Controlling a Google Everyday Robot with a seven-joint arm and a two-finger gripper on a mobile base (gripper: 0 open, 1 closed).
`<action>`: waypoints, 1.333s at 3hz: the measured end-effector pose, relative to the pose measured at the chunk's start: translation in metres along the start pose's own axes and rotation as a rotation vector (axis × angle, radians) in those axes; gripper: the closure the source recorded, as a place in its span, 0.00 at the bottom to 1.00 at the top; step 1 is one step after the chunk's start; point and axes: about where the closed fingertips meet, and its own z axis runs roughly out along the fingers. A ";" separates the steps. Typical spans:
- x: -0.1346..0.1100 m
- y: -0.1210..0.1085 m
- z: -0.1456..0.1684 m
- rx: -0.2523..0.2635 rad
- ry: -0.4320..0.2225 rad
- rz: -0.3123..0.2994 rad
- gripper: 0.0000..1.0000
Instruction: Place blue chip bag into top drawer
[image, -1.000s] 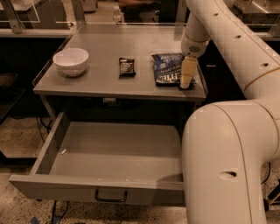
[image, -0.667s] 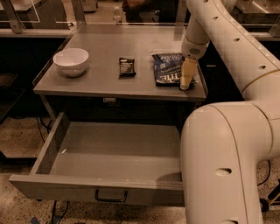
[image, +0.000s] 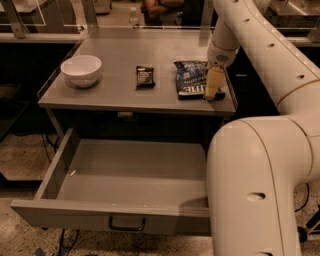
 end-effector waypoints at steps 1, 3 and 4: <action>0.000 0.000 0.000 0.000 0.000 0.000 0.74; 0.000 0.000 0.000 0.000 0.000 0.000 1.00; -0.001 -0.002 0.002 0.005 -0.005 -0.001 1.00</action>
Offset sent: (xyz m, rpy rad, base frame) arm 0.0000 0.0000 0.0000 0.0000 0.0000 0.0000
